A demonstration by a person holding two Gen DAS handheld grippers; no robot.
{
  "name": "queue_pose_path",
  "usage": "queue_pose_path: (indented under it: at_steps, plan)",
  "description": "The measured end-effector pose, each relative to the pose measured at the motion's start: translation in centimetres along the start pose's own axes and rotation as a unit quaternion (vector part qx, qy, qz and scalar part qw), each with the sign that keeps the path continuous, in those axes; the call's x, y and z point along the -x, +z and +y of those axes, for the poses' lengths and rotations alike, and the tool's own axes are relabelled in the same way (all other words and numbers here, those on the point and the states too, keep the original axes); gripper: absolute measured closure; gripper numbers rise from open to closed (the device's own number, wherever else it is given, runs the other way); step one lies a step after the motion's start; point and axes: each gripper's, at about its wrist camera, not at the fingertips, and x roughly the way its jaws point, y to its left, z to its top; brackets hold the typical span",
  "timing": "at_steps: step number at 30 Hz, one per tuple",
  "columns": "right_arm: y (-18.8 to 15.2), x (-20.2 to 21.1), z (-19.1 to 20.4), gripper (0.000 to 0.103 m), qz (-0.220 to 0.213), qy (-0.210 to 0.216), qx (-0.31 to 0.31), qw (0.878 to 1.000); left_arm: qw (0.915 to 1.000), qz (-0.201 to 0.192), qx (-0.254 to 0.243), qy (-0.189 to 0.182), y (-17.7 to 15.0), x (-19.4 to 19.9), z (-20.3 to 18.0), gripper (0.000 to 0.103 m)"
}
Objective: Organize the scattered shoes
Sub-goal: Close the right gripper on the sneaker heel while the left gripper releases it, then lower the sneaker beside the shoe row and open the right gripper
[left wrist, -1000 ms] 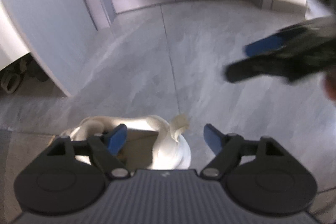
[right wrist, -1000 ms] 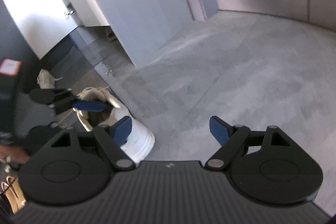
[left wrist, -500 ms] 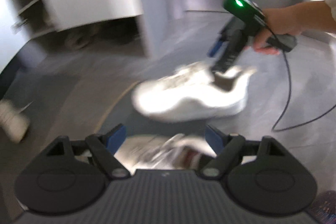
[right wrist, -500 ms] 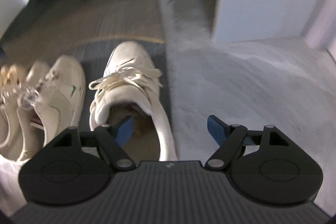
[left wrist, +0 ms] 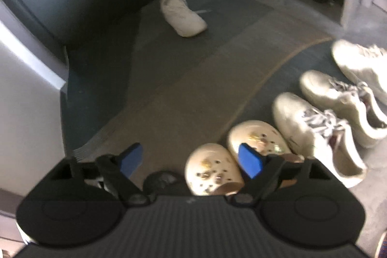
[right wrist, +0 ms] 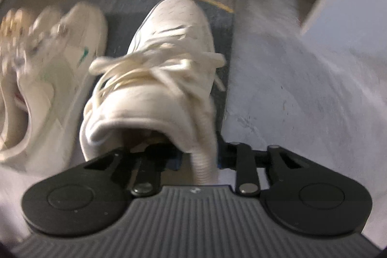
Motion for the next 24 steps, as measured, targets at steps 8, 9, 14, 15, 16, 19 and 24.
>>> queue_pose_path:
  at_steps: [8, 9, 14, 15, 16, 19, 24]
  plan:
    - [-4.2, 6.9, 1.6, 0.085, -0.030, -0.040, -0.135, 0.990, 0.9968, -0.058, 0.024, -0.049, -2.7, -1.8, 2.4, 0.014]
    - [-4.9, 8.1, 1.9, 0.086, -0.034, -0.044, -0.143, 0.988, 0.9959, -0.064, 0.021, -0.060, -3.0, -2.2, 2.4, 0.014]
    - [-9.7, 15.7, 7.7, 0.086, -0.028, -0.074, -0.145, 0.986, 0.9893, -0.104, 0.032, -0.097, -5.5, -3.2, 2.7, 0.014]
    - [-10.5, 16.6, 8.7, 0.086, -0.026, -0.073, -0.148, 0.986, 0.9873, -0.114, 0.039, -0.104, -6.1, -3.4, 2.9, 0.014]
    - [-11.5, 17.8, 10.6, 0.086, -0.022, -0.070, -0.152, 0.986, 0.9859, -0.119, 0.045, -0.108, -6.6, -3.5, 3.0, 0.014]
    - [-13.1, 19.9, 15.6, 0.086, -0.010, -0.049, -0.159, 0.986, 0.9812, -0.122, 0.080, -0.126, -8.1, -3.7, 4.1, 0.014]
    - [-13.2, 21.1, 23.1, 0.086, -0.004, 0.017, -0.156, 0.988, 0.9751, -0.125, 0.131, -0.128, -10.6, -3.8, 6.4, 0.014]
